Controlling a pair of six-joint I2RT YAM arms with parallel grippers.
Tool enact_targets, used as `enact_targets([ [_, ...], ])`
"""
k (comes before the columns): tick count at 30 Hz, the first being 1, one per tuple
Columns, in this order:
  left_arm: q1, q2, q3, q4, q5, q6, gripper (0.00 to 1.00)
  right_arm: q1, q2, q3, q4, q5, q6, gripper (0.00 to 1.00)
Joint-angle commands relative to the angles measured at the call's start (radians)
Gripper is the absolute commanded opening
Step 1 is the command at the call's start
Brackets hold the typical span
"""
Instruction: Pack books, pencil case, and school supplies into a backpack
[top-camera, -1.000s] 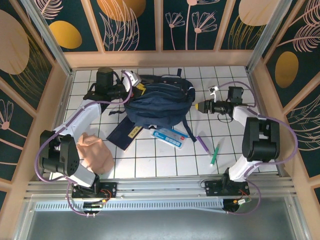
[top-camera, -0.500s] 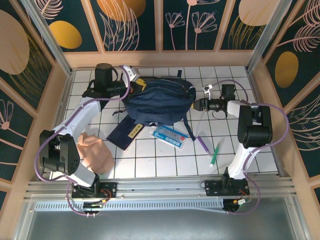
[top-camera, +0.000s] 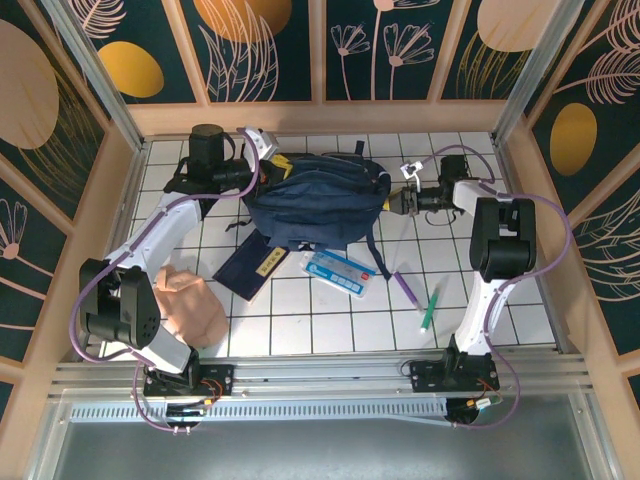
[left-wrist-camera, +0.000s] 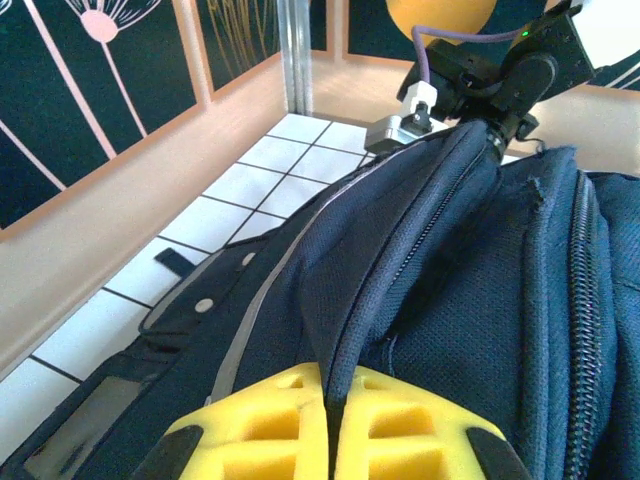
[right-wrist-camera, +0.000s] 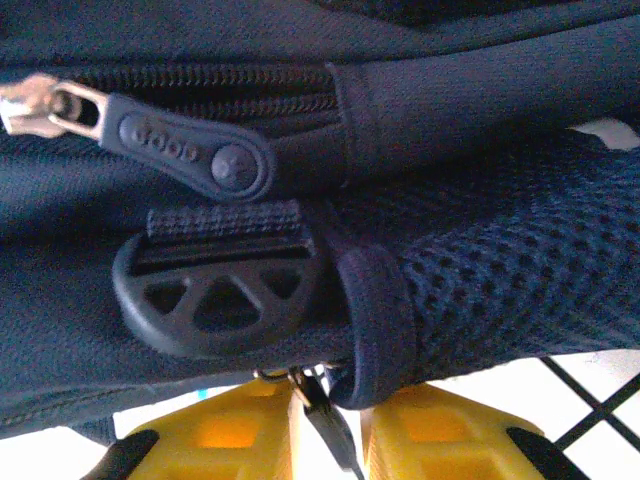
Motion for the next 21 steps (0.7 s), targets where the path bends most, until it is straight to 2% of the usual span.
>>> enact_targets([
  [1, 0.004, -0.015, 0.049, 0.119, -0.044, -0.010, 0.00, -0.007, -0.033, -0.001, -0.085, 0.012, -0.069, 0.11],
  [3, 0.007, -0.016, 0.043, 0.115, -0.090, -0.002, 0.00, -0.016, -0.053, -0.012, -0.076, 0.046, -0.060, 0.01],
  [4, 0.007, -0.015, 0.042, 0.114, -0.098, -0.001, 0.00, -0.020, -0.064, -0.017, -0.070, 0.060, -0.056, 0.00],
  [8, 0.007, -0.006, 0.032, 0.096, -0.136, 0.016, 0.00, -0.030, -0.116, -0.043, -0.061, 0.150, -0.058, 0.00],
  [12, 0.006, 0.004, -0.022, 0.064, -0.223, 0.113, 0.00, -0.007, -0.176, -0.073, -0.070, 0.194, -0.129, 0.00],
  [18, -0.002, -0.003, -0.069, 0.024, -0.207, 0.150, 0.00, 0.059, -0.232, -0.063, -0.161, 0.225, -0.210, 0.00],
  [21, -0.006, -0.019, -0.115, 0.021, -0.247, 0.196, 0.00, 0.108, -0.260, -0.063, -0.179, 0.330, -0.221, 0.00],
])
